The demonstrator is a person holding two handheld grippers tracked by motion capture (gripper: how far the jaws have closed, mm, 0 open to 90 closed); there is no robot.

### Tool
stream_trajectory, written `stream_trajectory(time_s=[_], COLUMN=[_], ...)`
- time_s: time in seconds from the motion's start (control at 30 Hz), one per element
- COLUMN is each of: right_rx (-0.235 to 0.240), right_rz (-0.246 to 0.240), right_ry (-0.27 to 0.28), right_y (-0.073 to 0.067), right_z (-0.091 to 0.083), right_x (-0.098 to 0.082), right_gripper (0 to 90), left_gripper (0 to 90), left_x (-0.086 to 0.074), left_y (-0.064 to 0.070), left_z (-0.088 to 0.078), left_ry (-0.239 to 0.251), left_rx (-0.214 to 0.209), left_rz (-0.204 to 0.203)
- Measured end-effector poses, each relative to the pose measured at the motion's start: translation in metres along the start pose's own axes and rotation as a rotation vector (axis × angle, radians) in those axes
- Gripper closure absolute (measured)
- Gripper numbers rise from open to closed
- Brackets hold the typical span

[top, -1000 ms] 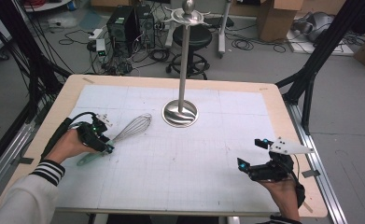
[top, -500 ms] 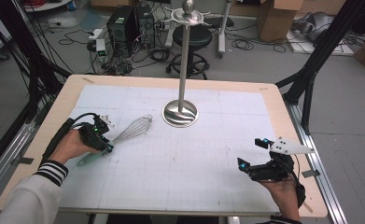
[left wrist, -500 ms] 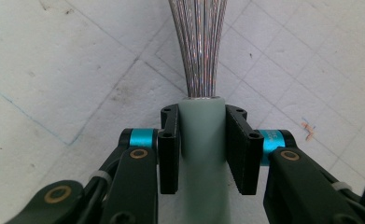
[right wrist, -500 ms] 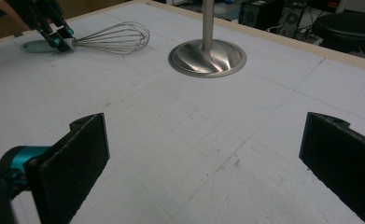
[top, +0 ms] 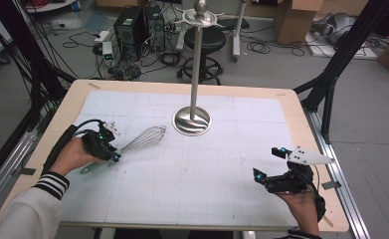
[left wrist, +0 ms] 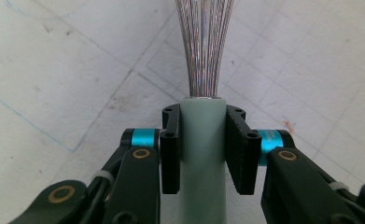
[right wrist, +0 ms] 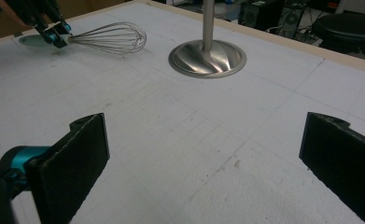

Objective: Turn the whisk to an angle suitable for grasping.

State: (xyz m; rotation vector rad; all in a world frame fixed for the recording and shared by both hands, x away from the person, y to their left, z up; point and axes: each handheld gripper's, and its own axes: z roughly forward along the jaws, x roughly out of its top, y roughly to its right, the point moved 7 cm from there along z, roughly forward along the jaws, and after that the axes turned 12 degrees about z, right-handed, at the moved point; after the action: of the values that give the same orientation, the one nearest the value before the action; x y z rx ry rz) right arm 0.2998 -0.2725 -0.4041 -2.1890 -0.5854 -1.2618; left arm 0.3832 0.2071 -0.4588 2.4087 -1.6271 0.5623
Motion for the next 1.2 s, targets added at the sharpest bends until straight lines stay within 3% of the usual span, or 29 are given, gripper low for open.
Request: stream_trajectory(time_s=[0.23,0.63,0.8,0.97,1.2], right_rx=[0.000,0.011,0.017,0.019,0.027], right_rz=[-0.007,-0.012,-0.017,-0.018,-0.018], right_ry=[0.004,0.001,0.001,-0.001,0.003], right_y=[-0.001,-0.004,-0.005,-0.006,-0.008], right_z=[-0.001,-0.002,-0.001,-0.001,-0.002], right_x=[0.001,0.003,0.004,0.004,0.006], right_gripper=[0.5,0.5,0.5,0.5,0.5], left_gripper=[69.7,69.6,69.6,69.6,69.6], left_x=[0.014,0.049,0.067,0.086,0.109], left_y=[0.007,0.028,0.040,0.053,0.069], left_z=[-0.017,-0.036,-0.033,-0.026,-0.014], left_ry=[0.055,0.140,0.150,0.159,0.175], left_rx=[0.009,-0.018,-0.044,-0.062,-0.114], left_rz=[0.078,0.231,0.268,0.332,0.378])
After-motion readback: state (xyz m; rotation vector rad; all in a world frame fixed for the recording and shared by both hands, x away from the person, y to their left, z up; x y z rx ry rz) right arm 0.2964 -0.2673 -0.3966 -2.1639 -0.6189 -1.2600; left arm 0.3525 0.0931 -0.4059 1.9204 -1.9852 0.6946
